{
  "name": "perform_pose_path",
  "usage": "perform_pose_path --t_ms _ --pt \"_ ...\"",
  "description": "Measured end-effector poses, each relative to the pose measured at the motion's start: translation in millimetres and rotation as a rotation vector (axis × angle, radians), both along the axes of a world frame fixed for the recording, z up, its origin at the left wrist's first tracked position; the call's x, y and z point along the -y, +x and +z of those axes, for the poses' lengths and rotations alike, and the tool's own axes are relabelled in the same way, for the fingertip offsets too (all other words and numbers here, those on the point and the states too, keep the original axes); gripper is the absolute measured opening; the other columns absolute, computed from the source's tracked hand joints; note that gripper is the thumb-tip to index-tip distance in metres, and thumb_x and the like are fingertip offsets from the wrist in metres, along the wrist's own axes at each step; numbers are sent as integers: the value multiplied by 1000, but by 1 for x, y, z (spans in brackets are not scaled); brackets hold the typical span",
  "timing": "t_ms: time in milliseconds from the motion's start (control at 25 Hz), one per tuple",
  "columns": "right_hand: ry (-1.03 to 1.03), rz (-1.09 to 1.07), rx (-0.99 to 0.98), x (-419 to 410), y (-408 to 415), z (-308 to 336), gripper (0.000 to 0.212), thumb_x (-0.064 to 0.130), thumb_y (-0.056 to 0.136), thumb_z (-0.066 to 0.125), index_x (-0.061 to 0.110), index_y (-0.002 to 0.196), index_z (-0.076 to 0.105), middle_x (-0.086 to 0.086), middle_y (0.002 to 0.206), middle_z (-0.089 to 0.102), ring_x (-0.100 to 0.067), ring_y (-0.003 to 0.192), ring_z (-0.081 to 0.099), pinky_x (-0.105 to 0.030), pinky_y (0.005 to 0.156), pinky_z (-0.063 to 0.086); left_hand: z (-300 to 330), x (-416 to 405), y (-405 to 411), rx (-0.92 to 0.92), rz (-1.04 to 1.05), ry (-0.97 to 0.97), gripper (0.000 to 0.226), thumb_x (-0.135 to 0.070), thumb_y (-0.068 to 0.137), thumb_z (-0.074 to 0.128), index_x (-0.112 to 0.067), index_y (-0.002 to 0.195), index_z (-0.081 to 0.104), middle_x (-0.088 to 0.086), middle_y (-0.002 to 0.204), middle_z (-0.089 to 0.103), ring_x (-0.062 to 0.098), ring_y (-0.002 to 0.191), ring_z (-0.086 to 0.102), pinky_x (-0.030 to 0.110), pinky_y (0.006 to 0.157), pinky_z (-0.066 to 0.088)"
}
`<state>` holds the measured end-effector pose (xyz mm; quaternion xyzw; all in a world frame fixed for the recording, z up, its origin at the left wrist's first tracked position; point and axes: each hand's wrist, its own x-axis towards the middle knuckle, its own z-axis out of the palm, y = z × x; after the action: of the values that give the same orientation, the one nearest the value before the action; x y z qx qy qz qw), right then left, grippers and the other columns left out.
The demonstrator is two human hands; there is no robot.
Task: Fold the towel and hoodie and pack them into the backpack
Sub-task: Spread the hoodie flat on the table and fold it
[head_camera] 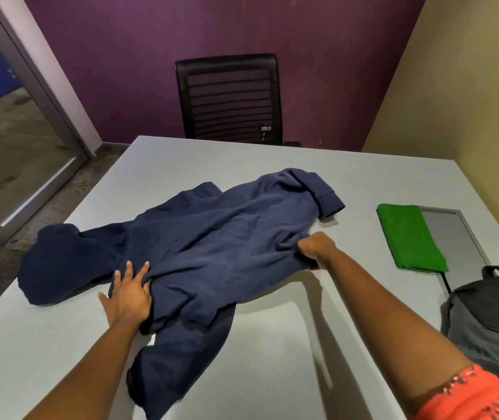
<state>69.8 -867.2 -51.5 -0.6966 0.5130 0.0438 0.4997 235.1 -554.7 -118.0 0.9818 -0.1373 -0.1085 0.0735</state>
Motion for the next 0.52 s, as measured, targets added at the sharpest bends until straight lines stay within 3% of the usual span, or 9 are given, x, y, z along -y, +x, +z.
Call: perform_pose_path --t_ms 80,160,200,280,360,440,520 --pt "-100 69 -81 14 -10 19 12 6 87 50 0 97 51 -19 88 55 -31 76 58 -34 54 52 9 -3 7 0 2 -7 45 -32 101 29 -32 145 26 -2 156 18 24 144 15 54 112 15" --pt "-150 136 -159 23 -22 35 6 8 88 46 2 86 48 -14 74 49 -24 59 49 -26 47 40 16 -1 8 16 -34 -24 43 -34 100 31 -27 142 34 3 153 28 27 141 25 50 113 17" --pt "-221 167 -216 28 -26 42 10 13 88 47 3 90 50 -15 78 52 -25 62 53 -26 50 42 18 0 4 5 -58 -85 43 -36 99 33 -24 140 39 6 151 32 27 140 28 48 114 17" --pt "-449 256 -405 37 -34 52 29 25 89 49 7 110 57 -17 107 61 -31 90 63 -32 72 52 15 -1 -4 -97 -115 -272 41 -39 98 36 -25 135 47 3 148 38 22 140 28 46 115 18" --pt "-626 330 -587 43 -45 60 42 29 90 50 7 126 54 -14 131 55 -30 115 57 -34 92 48 8 -7 -13 -220 -147 -343 40 -39 99 34 -28 136 46 -3 148 37 16 141 25 41 115 21" --pt "-721 352 -722 49 -56 60 43 26 91 50 8 131 51 -11 138 50 -28 124 51 -34 95 45 -2 -16 -18 -174 -203 -292 41 -33 99 36 -25 139 41 -2 150 34 16 142 22 39 114 24" --pt "-742 317 -777 55 -68 48 41 21 92 49 9 131 51 -10 137 50 -28 124 51 -35 90 47 -10 -19 -22 -43 -204 -279 48 -29 97 43 -18 143 34 4 152 29 20 143 19 42 113 25"
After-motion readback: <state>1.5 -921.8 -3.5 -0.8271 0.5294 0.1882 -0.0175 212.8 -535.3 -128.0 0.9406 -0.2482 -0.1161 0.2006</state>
